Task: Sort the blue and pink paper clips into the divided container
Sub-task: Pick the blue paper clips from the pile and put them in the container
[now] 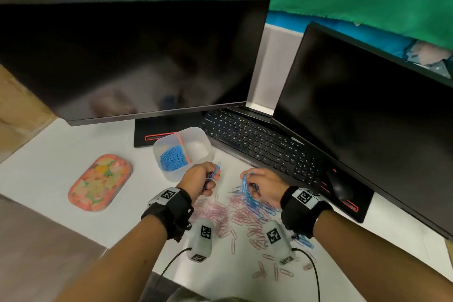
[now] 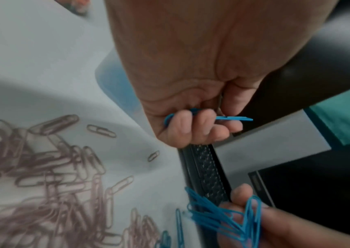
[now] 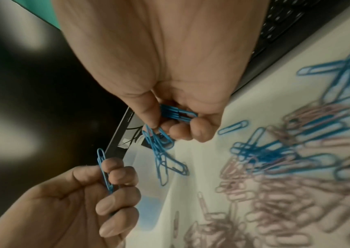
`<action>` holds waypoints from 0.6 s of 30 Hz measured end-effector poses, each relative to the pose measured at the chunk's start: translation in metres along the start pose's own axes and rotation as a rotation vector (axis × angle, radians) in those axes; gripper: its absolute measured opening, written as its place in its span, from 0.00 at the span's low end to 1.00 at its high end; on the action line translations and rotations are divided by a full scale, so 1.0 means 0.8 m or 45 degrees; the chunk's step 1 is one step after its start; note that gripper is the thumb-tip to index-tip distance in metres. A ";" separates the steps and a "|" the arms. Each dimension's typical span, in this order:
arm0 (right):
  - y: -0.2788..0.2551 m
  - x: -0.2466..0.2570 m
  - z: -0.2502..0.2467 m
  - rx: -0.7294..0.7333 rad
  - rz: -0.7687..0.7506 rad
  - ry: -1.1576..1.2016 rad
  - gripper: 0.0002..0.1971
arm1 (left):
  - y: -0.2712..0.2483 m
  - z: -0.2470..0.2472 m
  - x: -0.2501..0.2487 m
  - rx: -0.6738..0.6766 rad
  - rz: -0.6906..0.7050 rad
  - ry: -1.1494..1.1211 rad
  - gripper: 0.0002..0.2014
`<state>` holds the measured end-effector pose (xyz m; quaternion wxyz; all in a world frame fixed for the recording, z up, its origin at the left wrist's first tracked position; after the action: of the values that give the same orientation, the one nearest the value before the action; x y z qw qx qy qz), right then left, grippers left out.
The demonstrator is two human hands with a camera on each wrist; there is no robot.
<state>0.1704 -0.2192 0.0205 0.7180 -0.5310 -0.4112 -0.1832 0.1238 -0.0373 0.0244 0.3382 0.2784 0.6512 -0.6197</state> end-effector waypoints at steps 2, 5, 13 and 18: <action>0.003 0.009 0.015 -0.018 0.002 0.101 0.14 | -0.006 -0.014 -0.007 -0.043 -0.017 -0.110 0.12; 0.011 0.026 0.040 -0.032 0.010 0.215 0.12 | -0.012 -0.040 -0.020 -0.110 -0.016 -0.206 0.11; 0.028 0.075 0.123 0.026 0.100 0.398 0.05 | -0.009 -0.112 -0.050 -0.417 -0.026 -0.284 0.10; 0.044 0.104 0.172 0.001 0.065 0.421 0.08 | -0.003 -0.131 -0.054 -0.424 -0.106 -0.357 0.07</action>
<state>0.1901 -0.0662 0.0775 0.7805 -0.5035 -0.2738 -0.2497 0.1383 0.0690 0.0602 0.4409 0.1024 0.7022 -0.5496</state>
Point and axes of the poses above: each hand's wrist, its own y-axis towards the middle knuckle, its own z-axis out of the palm, x = y × z, the point moved 2 cm from there along y, towards the middle knuckle, and after that the axes turned 10 degrees about y, right-handed, at the moved point
